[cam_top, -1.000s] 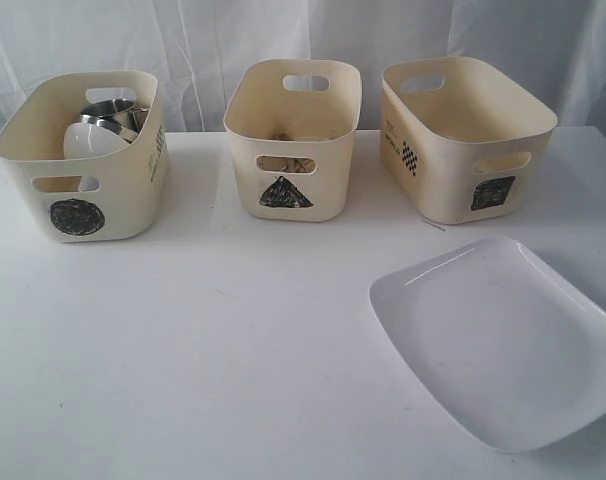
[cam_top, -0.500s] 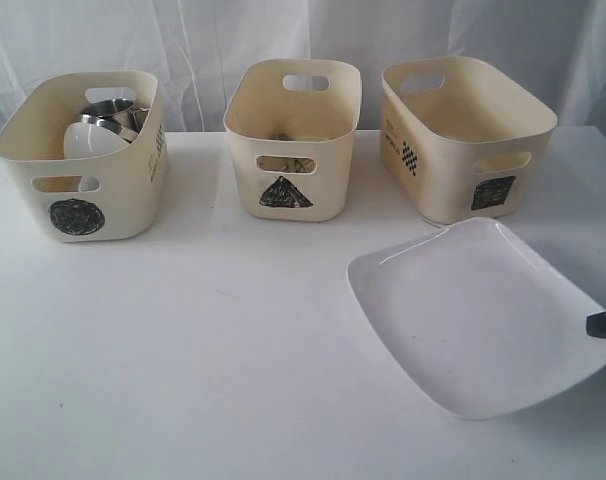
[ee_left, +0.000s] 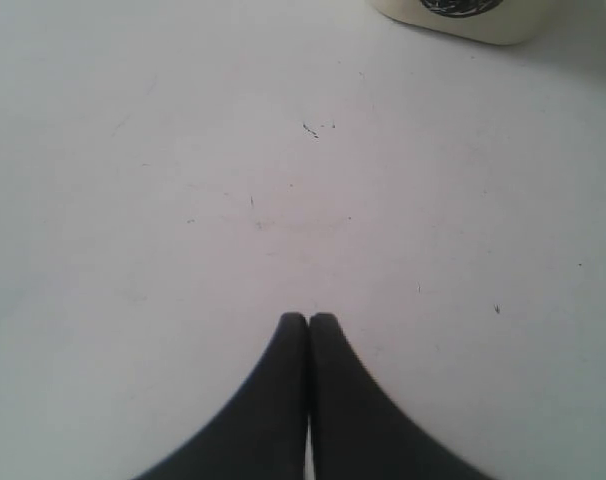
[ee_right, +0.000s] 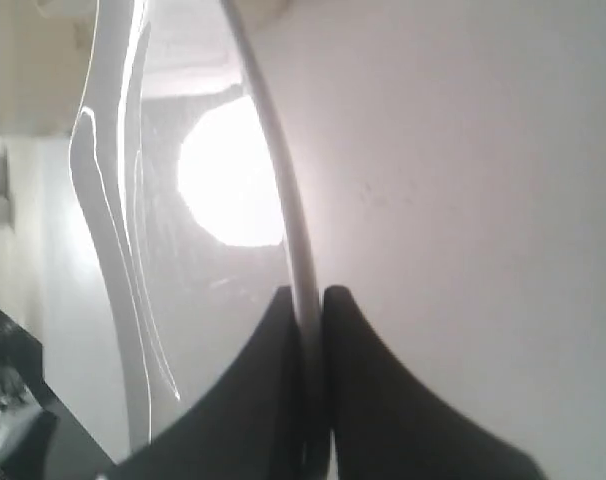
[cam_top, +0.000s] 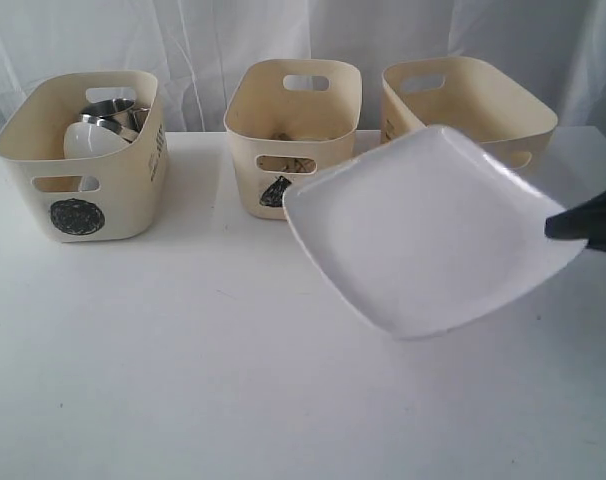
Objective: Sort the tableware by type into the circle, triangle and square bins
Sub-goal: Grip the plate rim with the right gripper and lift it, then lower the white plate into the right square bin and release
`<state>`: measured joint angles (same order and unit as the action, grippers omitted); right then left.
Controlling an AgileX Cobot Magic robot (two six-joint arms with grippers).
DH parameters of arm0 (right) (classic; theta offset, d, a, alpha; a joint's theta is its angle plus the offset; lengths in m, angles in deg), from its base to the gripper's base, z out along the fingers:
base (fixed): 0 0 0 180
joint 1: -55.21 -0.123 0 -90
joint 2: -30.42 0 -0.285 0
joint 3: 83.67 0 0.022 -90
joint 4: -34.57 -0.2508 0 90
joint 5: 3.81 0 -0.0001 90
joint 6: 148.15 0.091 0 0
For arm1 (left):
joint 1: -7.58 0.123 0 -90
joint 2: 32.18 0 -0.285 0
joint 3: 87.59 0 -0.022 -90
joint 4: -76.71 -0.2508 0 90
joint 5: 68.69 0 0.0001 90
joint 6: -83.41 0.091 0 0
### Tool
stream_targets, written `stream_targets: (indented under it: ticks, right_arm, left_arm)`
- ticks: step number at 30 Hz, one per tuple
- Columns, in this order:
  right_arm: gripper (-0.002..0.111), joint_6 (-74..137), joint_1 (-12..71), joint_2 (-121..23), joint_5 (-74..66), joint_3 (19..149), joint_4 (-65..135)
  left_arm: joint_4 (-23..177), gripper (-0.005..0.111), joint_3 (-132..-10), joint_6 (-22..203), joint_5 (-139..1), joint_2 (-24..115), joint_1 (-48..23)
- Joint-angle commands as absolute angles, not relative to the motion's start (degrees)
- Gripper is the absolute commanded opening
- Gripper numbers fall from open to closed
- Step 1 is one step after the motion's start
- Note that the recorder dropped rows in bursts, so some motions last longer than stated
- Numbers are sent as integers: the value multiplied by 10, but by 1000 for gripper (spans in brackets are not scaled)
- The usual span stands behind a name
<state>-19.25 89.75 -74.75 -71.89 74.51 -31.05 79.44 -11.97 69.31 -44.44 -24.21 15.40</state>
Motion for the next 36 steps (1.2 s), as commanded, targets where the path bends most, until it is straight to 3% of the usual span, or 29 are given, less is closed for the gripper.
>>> stream_targets:
  ticks: [1, 8, 17, 25, 36]
  right_arm:
    - [0, -135, 896, -735, -738, 799, -390]
    - [0, -134, 896, -768, -738, 907, -570]
    - [0, -196, 895, -878, -566, 1087, -613]
    - [0, -366, 889, -913, -420, 1110, -605]
    - [0, -502, 808, -952, -369, 1110, -604]
  left_arm:
    - [801, 1, -114, 693, -412, -244, 154]
    - [801, 1, -114, 693, -412, -244, 154]
    - [801, 1, -114, 693, -412, -244, 154]
    - [801, 1, -114, 693, -412, -244, 154]
    - [801, 1, -114, 693, -412, -244, 154]
